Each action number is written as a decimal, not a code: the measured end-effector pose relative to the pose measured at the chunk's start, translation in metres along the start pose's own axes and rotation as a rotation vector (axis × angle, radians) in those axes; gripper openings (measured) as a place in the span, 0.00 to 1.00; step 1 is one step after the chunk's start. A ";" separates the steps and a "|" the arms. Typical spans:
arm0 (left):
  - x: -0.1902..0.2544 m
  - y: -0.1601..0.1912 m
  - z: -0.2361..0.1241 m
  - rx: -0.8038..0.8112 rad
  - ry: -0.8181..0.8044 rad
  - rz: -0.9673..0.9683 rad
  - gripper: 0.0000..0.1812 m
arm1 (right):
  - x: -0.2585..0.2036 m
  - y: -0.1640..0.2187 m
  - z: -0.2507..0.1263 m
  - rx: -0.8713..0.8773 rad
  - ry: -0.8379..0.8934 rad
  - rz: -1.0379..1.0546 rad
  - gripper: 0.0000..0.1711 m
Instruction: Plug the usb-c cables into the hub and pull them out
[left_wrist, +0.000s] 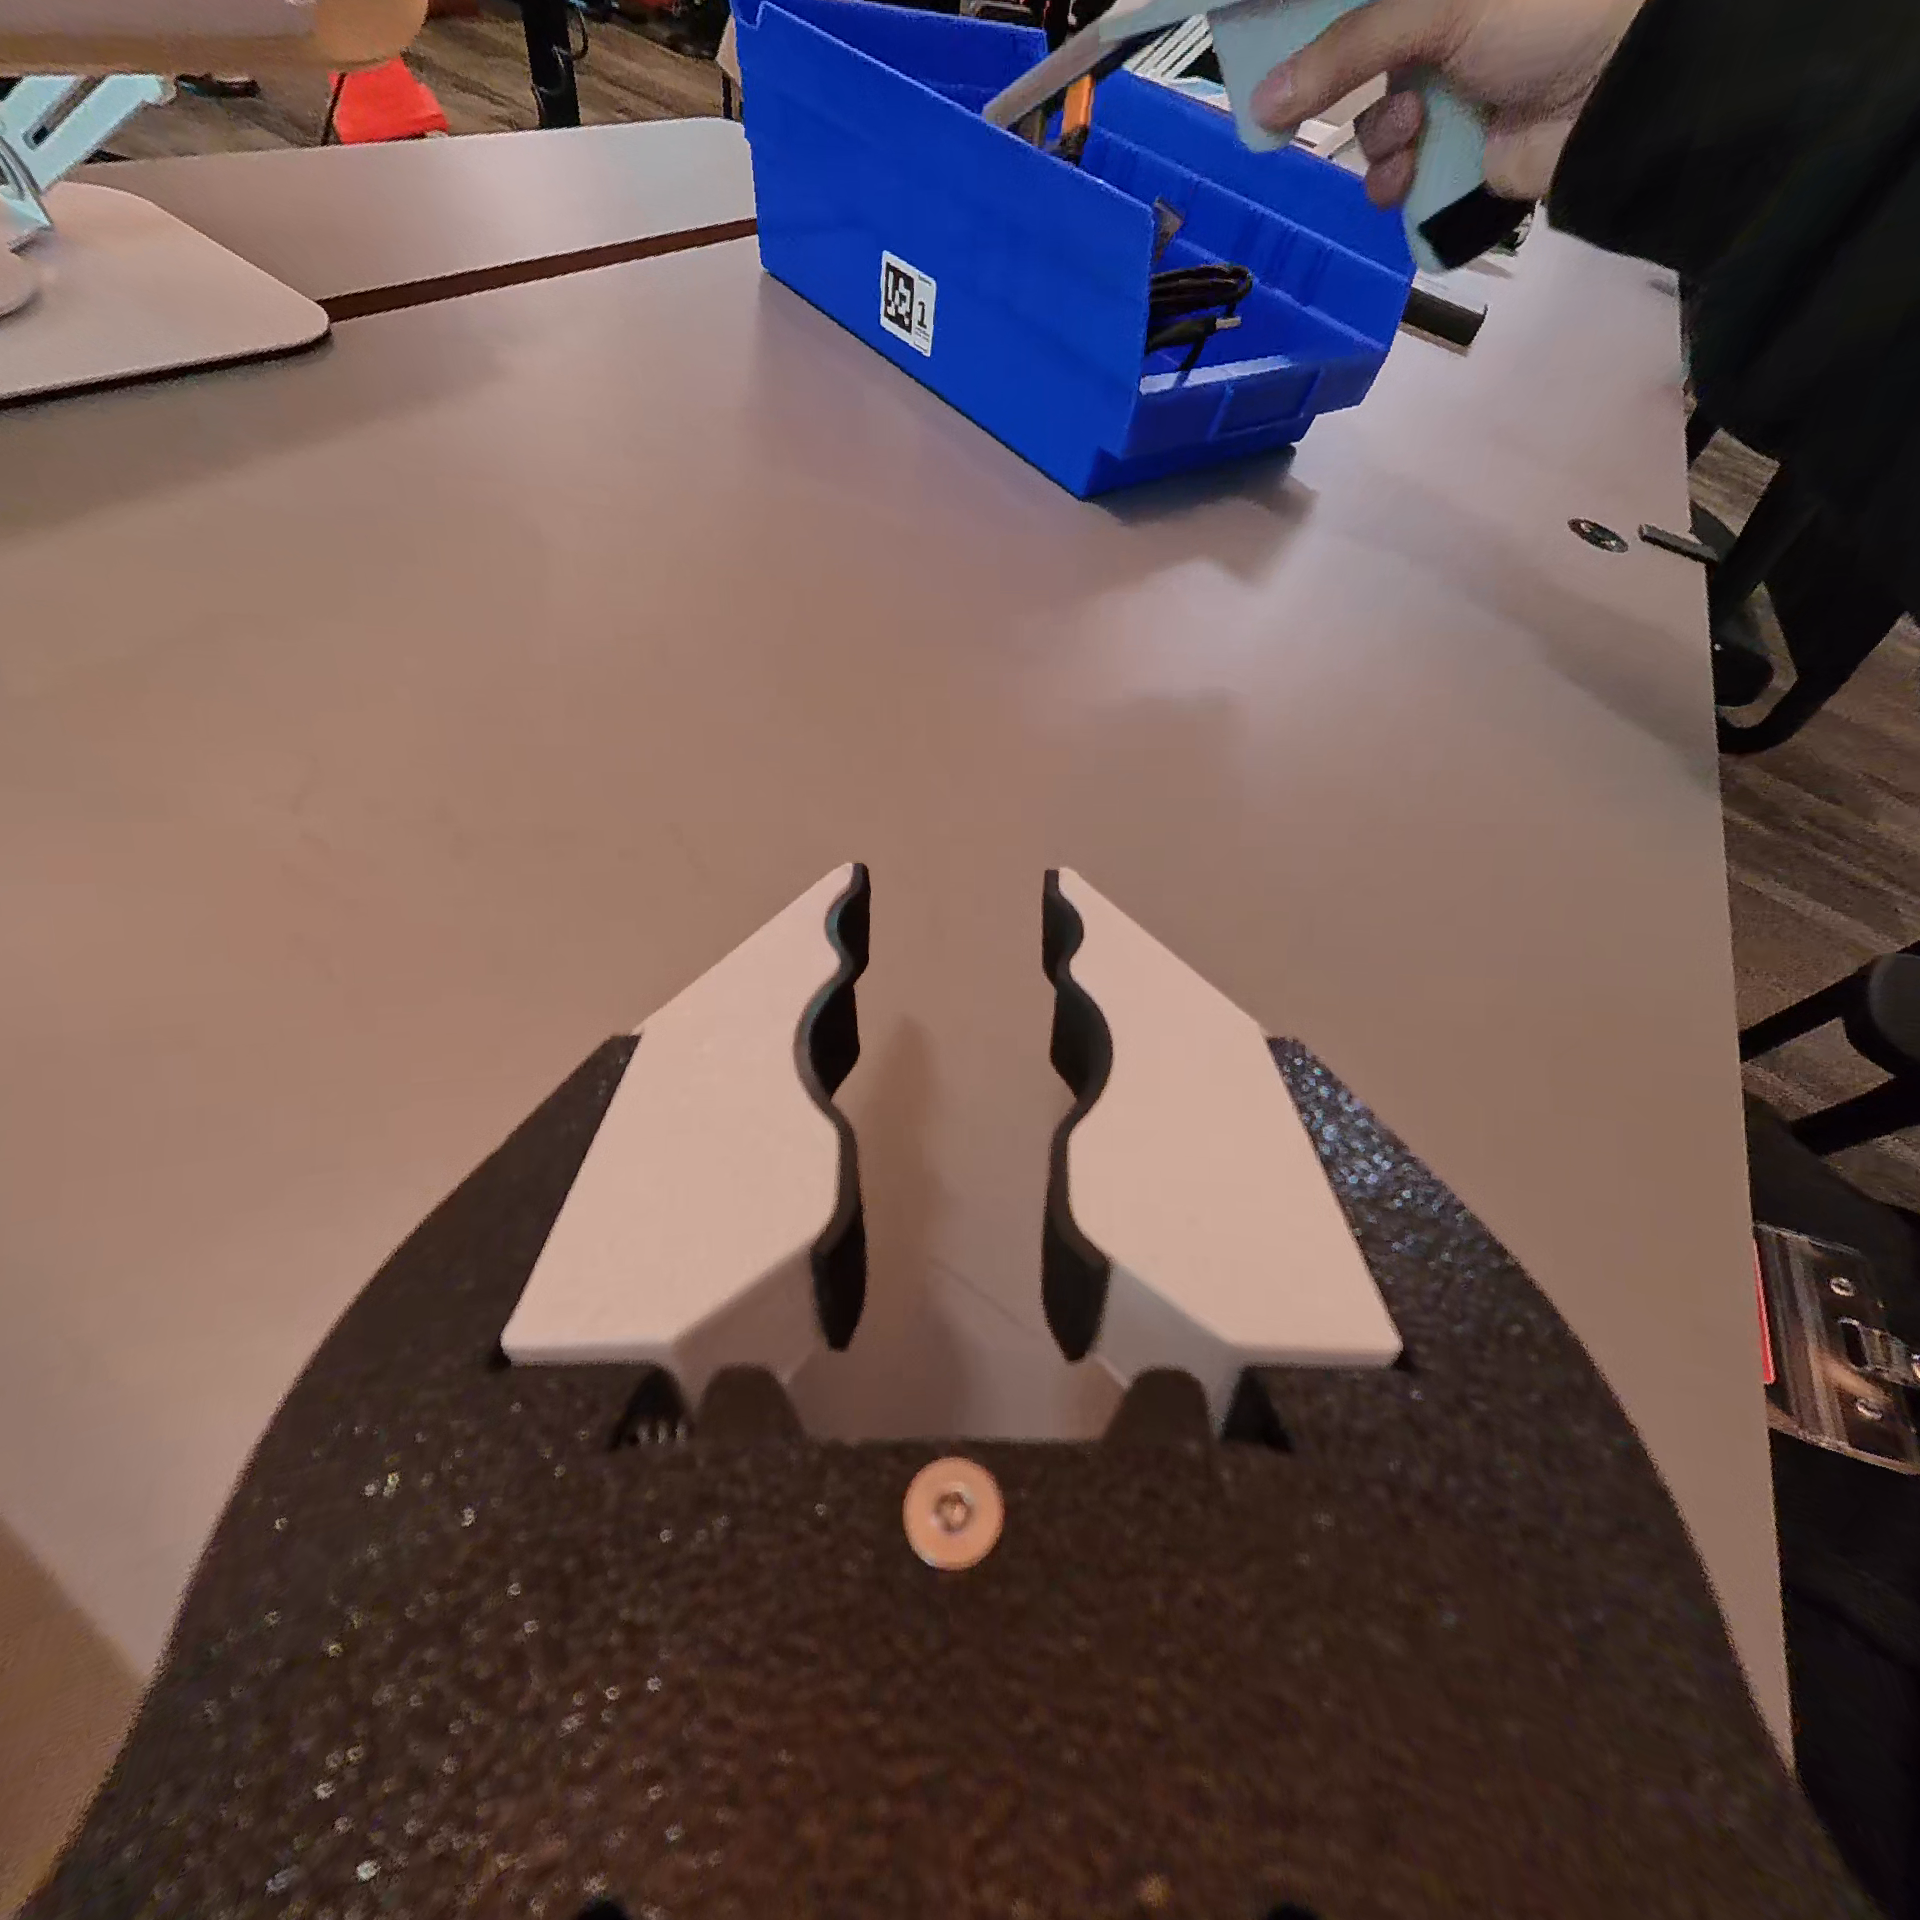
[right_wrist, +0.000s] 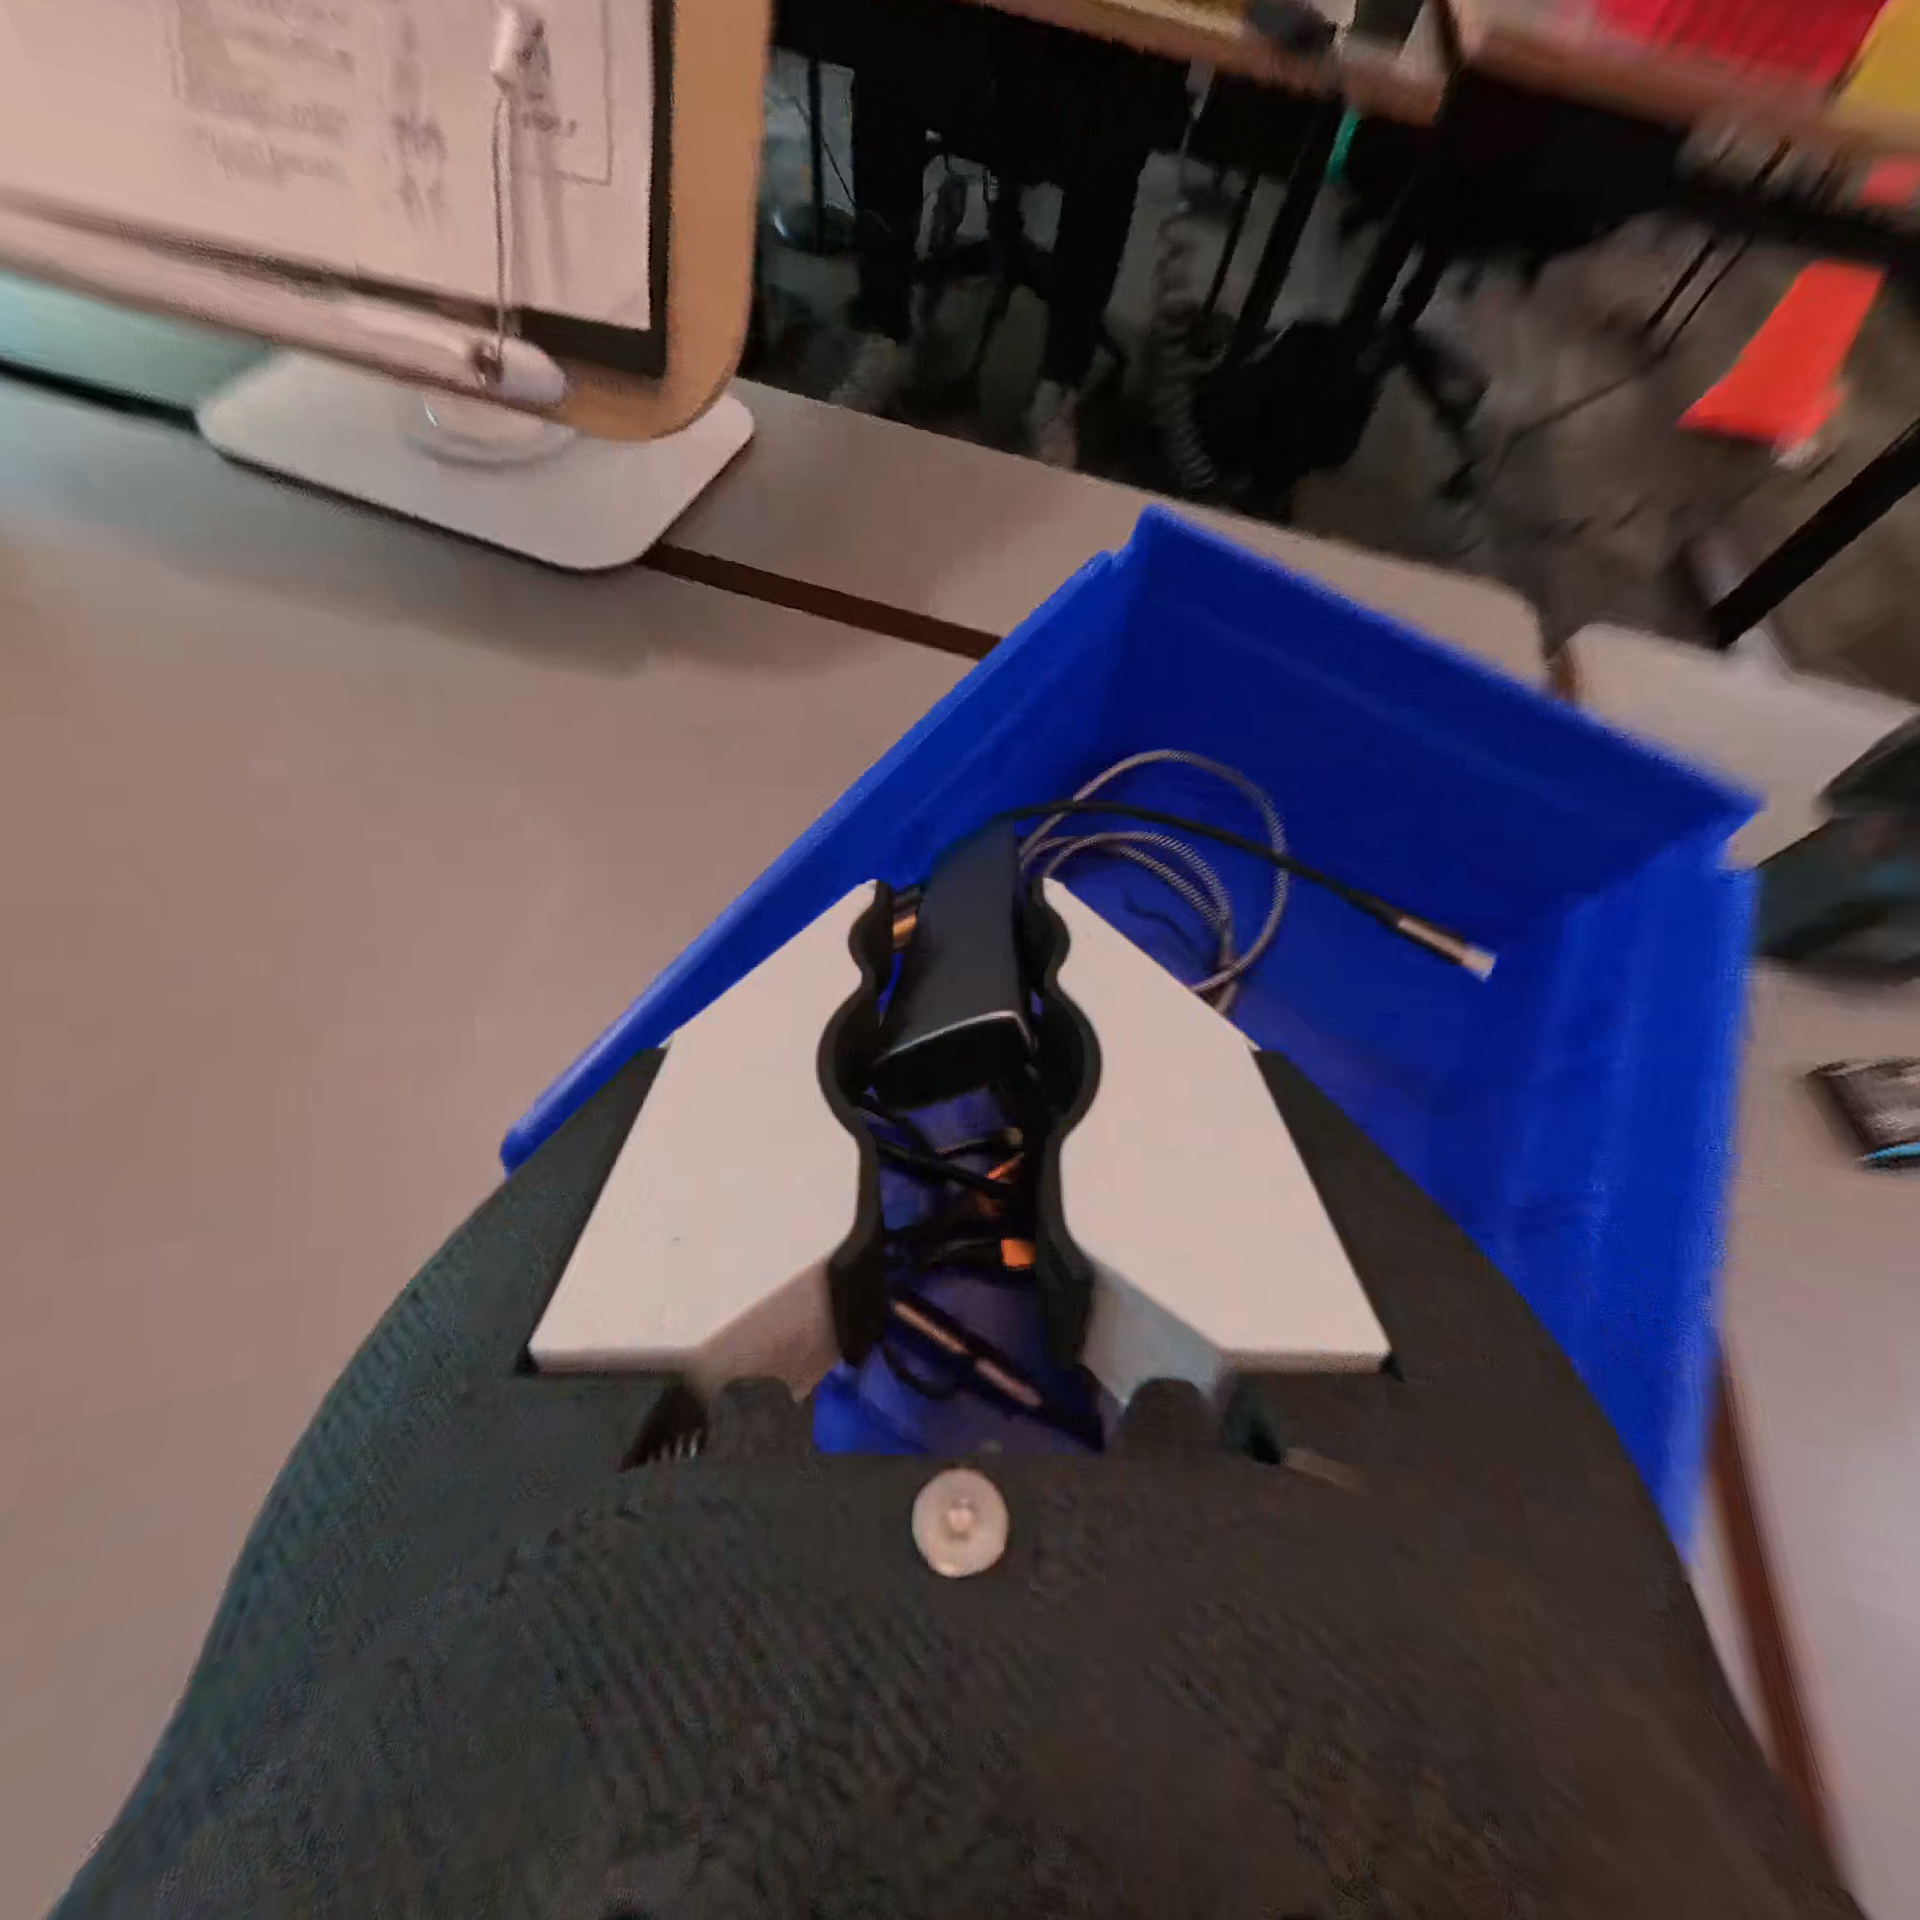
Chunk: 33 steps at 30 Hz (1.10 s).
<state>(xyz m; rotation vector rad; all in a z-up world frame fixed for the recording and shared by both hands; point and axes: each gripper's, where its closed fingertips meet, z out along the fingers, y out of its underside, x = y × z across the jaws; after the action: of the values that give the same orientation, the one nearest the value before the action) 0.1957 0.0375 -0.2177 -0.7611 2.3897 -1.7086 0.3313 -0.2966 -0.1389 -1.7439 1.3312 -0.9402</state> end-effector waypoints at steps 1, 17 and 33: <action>0.000 0.000 0.000 0.002 0.000 -0.004 0.17 | 0.004 0.003 0.003 0.005 -0.017 0.076 0.13; 0.003 0.002 0.001 -0.017 -0.002 0.026 0.17 | 0.016 -0.016 -0.060 0.087 0.196 -0.126 0.38; 0.062 -0.087 0.109 0.111 -0.172 0.255 0.39 | 0.087 0.120 -0.154 0.220 0.538 0.229 0.48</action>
<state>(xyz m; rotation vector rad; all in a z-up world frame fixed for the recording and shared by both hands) 0.2107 -0.1052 -0.1659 -0.5359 2.1520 -1.5885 0.1608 -0.4233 -0.1639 -1.1818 1.6433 -1.4206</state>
